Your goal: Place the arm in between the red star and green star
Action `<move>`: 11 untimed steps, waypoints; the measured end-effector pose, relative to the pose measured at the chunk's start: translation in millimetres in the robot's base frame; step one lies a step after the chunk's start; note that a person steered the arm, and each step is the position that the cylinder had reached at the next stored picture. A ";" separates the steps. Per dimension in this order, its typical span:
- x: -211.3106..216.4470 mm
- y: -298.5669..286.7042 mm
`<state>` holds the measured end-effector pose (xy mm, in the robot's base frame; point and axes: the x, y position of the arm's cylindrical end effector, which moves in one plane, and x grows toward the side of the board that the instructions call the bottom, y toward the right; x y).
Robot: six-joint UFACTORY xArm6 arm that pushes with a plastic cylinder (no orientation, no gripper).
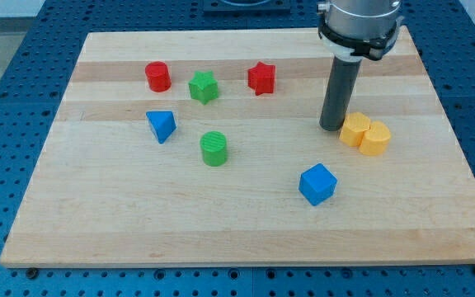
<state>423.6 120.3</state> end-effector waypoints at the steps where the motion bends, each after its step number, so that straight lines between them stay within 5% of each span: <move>1: 0.0 -14.5; 11: -51.9 -131.5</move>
